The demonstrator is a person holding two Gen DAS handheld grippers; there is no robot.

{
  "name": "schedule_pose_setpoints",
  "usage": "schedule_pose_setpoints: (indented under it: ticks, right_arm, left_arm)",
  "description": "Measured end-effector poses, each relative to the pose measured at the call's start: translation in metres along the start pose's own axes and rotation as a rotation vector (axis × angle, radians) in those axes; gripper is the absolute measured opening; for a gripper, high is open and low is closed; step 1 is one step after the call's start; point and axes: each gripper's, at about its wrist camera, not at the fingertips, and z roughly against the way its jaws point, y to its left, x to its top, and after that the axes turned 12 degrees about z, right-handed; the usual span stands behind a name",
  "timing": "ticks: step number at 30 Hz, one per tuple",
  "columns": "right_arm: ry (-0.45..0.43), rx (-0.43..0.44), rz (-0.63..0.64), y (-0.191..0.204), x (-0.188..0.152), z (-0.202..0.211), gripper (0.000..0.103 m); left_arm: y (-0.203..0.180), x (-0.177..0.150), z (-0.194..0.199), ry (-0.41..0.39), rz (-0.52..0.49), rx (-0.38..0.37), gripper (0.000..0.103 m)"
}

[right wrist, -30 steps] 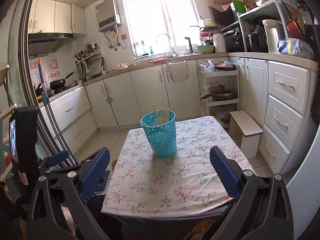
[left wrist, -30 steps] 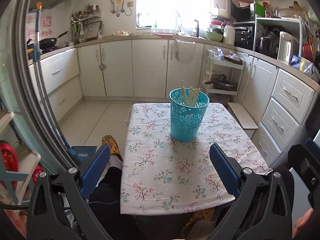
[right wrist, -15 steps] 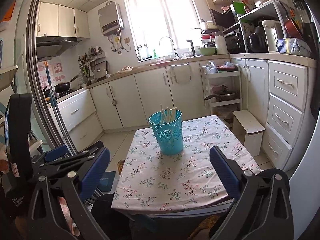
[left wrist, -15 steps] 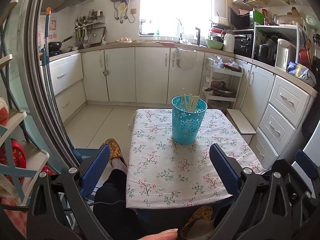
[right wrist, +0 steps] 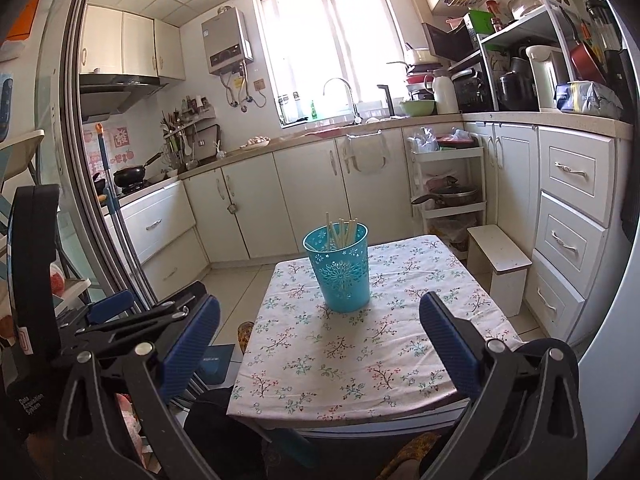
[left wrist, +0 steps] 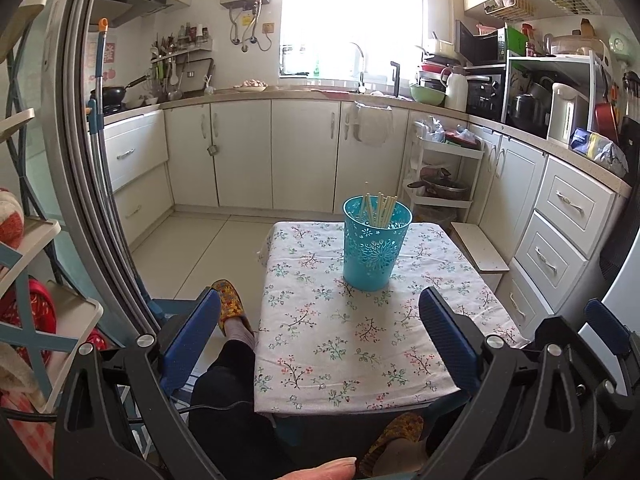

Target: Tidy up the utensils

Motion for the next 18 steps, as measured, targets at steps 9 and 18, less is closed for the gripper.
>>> schedule_pose_setpoints:
  ticks: [9, 18]
  right_arm:
    - [-0.012, -0.002, 0.005, 0.002, 0.000, 0.005, 0.096]
    - [-0.019, -0.011, 0.003, 0.003, -0.001, 0.008, 0.096]
  left_arm:
    - [0.000, 0.000, 0.009, -0.014, 0.001, -0.003, 0.095]
    - [-0.001, -0.002, 0.013, -0.019, -0.004, -0.007, 0.095]
